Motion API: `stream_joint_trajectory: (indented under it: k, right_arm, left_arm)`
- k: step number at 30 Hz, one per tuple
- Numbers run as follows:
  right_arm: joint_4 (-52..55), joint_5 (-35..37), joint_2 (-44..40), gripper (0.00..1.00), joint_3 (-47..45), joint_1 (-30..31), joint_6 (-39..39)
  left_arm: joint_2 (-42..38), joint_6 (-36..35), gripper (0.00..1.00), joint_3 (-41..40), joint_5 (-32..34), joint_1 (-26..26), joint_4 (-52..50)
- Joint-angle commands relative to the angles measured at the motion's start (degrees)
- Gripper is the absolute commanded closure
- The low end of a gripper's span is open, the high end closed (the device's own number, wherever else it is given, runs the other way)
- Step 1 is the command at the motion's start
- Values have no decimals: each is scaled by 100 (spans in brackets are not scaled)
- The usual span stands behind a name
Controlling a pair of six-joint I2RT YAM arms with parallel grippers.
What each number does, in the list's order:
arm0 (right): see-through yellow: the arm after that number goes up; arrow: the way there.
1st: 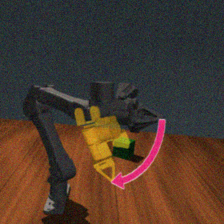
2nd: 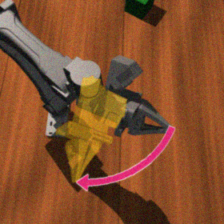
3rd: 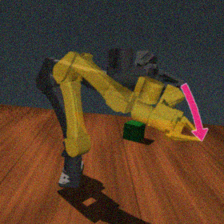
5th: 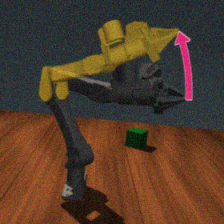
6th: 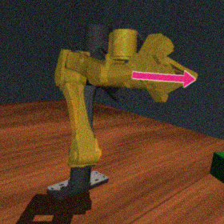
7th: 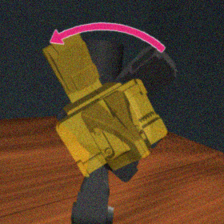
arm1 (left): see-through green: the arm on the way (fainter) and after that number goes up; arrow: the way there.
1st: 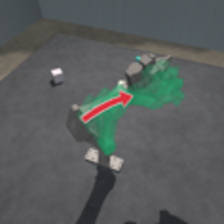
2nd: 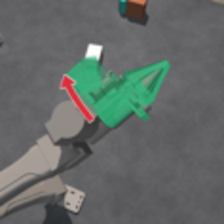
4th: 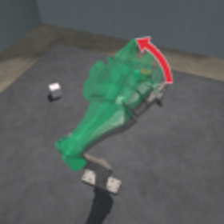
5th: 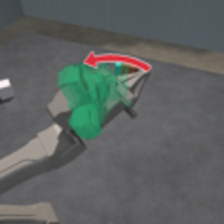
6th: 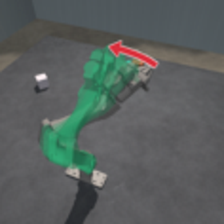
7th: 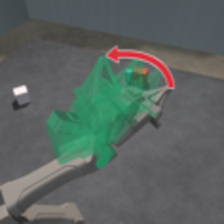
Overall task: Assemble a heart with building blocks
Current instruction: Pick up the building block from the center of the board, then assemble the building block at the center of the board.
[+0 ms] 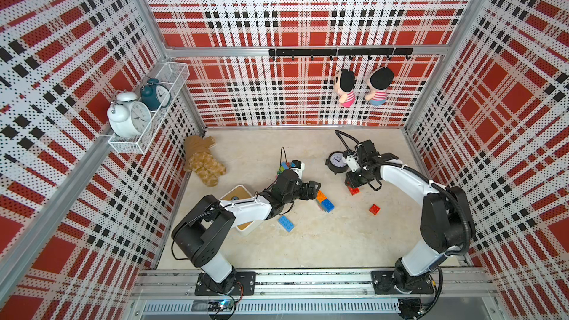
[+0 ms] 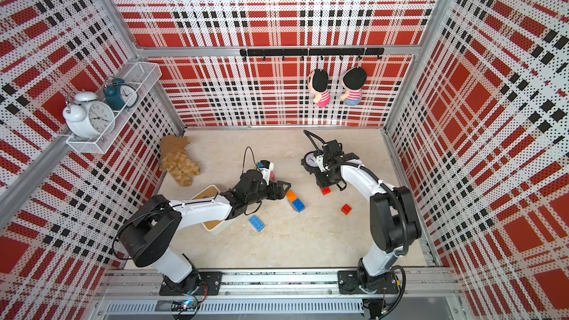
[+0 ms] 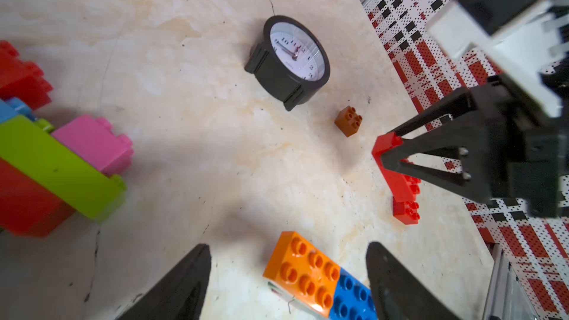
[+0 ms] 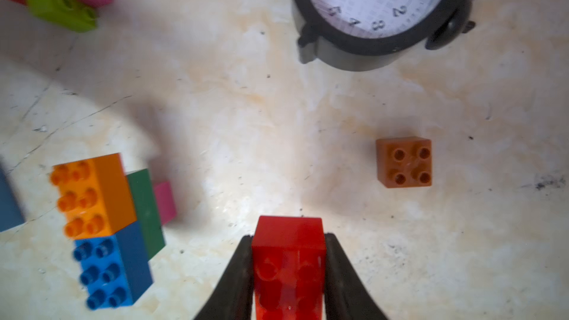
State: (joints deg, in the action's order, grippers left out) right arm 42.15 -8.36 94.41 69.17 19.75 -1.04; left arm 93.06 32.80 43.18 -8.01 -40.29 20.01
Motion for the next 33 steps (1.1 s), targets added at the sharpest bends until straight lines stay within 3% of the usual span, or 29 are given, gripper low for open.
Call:
stream_joint_trajectory:
  k: [1,11,33]
  right_arm:
    - [348,-127,-292,99,-96,403,385]
    - [1235,-62,-403,100,209,1408,1097]
    - [1578,225,656,100,1106,1989,1194]
  left_arm:
    - [75,134,18,-74,-359,37,326]
    - [593,109,24,133,-684,197,398]
    - [819,202,36,-37,-790,145,626]
